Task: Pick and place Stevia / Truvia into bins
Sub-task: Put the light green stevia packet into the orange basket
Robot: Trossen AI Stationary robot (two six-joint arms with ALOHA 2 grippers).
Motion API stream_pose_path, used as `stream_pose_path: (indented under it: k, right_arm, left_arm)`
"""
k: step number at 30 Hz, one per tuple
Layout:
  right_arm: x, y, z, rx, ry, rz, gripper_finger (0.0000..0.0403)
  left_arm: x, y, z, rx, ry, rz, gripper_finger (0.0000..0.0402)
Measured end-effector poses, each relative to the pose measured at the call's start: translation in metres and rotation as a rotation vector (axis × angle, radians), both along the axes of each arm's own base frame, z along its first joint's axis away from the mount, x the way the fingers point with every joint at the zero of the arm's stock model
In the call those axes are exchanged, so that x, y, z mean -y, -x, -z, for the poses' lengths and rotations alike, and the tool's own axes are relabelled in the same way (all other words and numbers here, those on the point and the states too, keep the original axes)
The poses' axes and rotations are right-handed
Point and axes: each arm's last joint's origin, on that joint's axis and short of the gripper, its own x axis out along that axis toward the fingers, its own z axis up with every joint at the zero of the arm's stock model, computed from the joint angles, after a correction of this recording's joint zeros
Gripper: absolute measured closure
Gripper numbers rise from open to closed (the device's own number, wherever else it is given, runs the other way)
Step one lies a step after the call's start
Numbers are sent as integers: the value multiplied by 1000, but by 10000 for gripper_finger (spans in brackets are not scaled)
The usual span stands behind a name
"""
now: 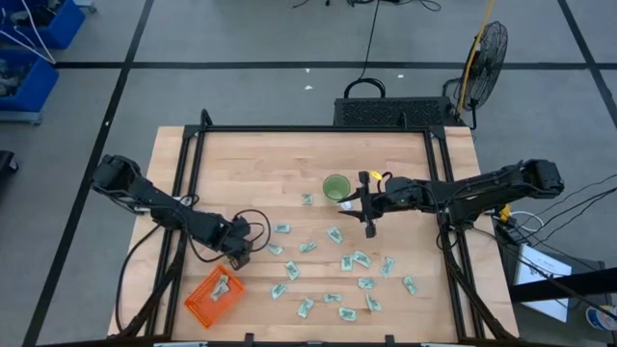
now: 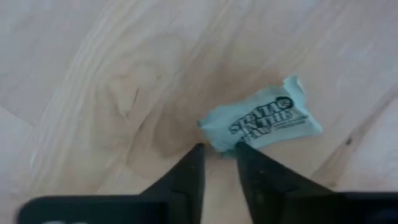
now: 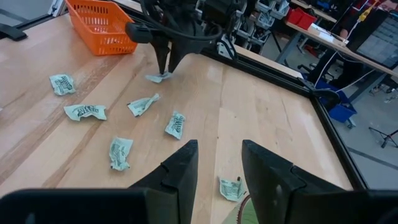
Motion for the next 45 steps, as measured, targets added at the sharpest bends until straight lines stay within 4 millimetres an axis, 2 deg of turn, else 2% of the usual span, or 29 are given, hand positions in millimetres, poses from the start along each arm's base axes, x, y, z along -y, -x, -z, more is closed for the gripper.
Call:
stream_pose_path:
  k: [4, 8, 11, 16, 21, 24, 26, 29, 32, 37, 45]
  right_arm:
    - [0, 0, 0, 0, 4, -1, 284]
    - [0, 0, 0, 0, 4, -1, 284]
    - [0, 0, 0, 0, 4, -1, 284]
    - [0, 0, 0, 0, 4, -1, 284]
    - [0, 0, 0, 0, 8, -2, 284]
    - [0, 0, 0, 0, 0, 0, 284]
    - [0, 0, 0, -2, -1, 0, 284]
    - [0, 0, 1, -12, -2, 1, 284]
    - [0, 0, 1, -13, -3, 1, 284]
    - [0, 0, 0, -4, -3, 1, 284]
    - [0, 0, 0, 0, -2, 1, 284]
  left_arm:
    - [0, 0, 0, -2, -4, 28, 388]
    - [1, -3, -3, 3, -17, 56, 391]
    - [3, -8, -13, -21, -33, 105, 396]
    - [14, -22, -63, -72, -10, 122, 397]
    - [42, -23, -123, -115, 137, 67, 396]
    - [64, -18, -144, -94, 232, -12, 398]
    - [81, -13, -149, -59, 278, -48, 394]
    - [100, -2, -144, -42, 313, -39, 389]
    - [109, 9, -130, -65, 308, -79, 392]
    - [108, 23, -103, -153, 267, -198, 394]
    - [103, 18, -68, -94, 325, -169, 345]
